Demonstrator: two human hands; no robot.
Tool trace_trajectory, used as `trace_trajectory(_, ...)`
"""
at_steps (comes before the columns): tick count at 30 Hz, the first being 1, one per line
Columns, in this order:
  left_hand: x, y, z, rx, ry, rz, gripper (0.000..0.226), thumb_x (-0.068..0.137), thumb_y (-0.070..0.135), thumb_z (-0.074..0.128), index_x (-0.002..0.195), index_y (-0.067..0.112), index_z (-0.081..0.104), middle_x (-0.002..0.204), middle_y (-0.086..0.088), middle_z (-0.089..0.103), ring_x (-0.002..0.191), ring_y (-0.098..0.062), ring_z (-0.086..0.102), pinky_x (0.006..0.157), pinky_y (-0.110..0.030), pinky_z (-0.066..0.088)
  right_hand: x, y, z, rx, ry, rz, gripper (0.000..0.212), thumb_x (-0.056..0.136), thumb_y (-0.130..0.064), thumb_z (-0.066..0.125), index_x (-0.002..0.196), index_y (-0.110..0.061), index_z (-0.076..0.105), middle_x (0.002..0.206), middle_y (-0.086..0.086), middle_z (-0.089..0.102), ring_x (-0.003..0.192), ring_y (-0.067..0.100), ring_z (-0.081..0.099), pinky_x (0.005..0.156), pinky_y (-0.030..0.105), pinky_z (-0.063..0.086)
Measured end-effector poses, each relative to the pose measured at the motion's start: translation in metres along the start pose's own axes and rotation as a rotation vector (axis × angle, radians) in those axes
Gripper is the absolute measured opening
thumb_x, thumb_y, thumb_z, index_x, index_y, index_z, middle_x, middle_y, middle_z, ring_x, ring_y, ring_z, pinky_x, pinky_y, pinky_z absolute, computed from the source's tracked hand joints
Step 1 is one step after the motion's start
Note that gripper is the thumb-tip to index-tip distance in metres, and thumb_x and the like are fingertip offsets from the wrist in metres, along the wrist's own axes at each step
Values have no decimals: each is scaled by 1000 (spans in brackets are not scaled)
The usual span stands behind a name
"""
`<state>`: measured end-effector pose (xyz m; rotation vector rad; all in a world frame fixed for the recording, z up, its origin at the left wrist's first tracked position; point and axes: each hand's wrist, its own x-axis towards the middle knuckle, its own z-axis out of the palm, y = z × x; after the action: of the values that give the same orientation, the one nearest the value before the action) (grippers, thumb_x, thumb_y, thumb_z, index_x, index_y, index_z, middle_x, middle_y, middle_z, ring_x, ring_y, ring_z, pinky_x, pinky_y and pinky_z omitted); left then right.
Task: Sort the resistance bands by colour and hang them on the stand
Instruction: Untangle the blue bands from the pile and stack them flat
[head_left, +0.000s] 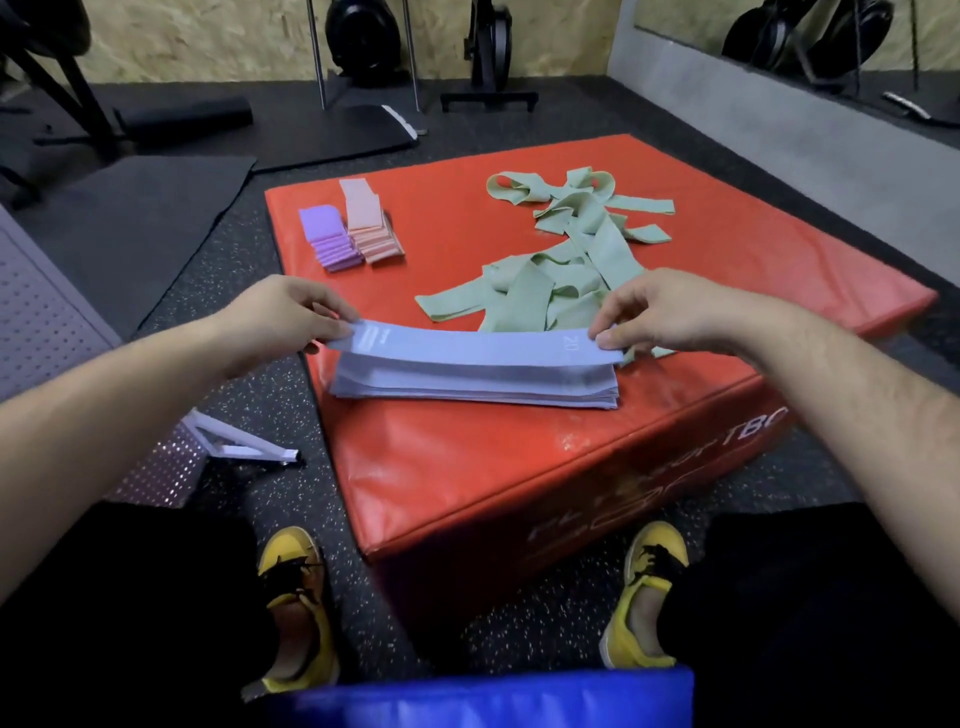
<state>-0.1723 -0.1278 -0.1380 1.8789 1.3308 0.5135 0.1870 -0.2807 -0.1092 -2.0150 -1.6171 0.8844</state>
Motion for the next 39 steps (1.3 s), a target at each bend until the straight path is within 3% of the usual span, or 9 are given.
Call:
trace_trajectory(5,-8,-7,4,113,-17,26,11,82,10,79,89,18,77,80,-5,72,68,-17,58,69,-30,47,2,6,14,-170,-31,-4,6,85,-10,76,87,-16,76,62,-3,65,53,13,57,60,26,46)
trace_trajectory(10,-14,-8,13,389,8,148,10,83,13,75,90,20,75,78,2,69,65,-11,59,60,-21,42,6,6,27,-386,-3,-38,6,83,-19,78,88,-23,76,70,-9,65,61,4,55,54,17,40)
trace_trajectory(13,-13,-10,15,469,-4,227,8,84,13,73,91,18,74,83,1,65,80,-21,62,65,-22,41,11,10,32,-469,-4,-39,7,81,-20,77,85,-25,75,77,-8,63,72,11,59,59,24,42)
trace_trajectory(16,-10,-16,17,637,24,338,12,87,19,69,98,19,74,105,-5,55,102,-29,53,91,-34,41,13,13,34,-568,29,-116,4,79,-25,75,82,-26,73,91,-7,52,90,16,54,78,32,48)
trace_trajectory(20,-13,-6,27,710,-34,508,37,83,46,49,105,22,66,115,-4,58,108,-32,56,95,-48,45,12,3,44,-652,76,-286,14,80,-37,70,90,-27,68,103,-5,52,106,18,44,97,41,44)
trace_trajectory(25,-9,12,51,738,-242,572,67,74,72,58,126,30,56,130,5,56,122,-18,51,100,-43,42,12,-12,65,-664,-26,-307,45,76,-54,77,109,-30,58,107,-7,57,103,17,53,88,37,45)
trace_trajectory(29,2,14,60,733,-314,555,75,77,53,78,140,28,48,138,5,55,126,-16,50,106,-35,38,13,-14,71,-704,-20,-268,50,77,-51,78,112,-29,50,98,-10,52,90,19,52,73,34,39)
trace_trajectory(33,10,11,62,649,-370,529,71,77,42,82,138,21,52,132,4,58,106,-3,45,87,-14,31,15,-12,72,-678,-30,-257,50,77,-49,78,111,-29,48,94,-10,53,86,20,52,69,35,38)
trace_trajectory(39,14,9,61,657,-375,535,67,78,43,81,136,22,54,127,5,59,106,-6,48,89,-18,34,13,-14,73,-679,-37,-264,45,82,-48,75,110,-28,46,94,-10,52,84,17,48,66,33,34)
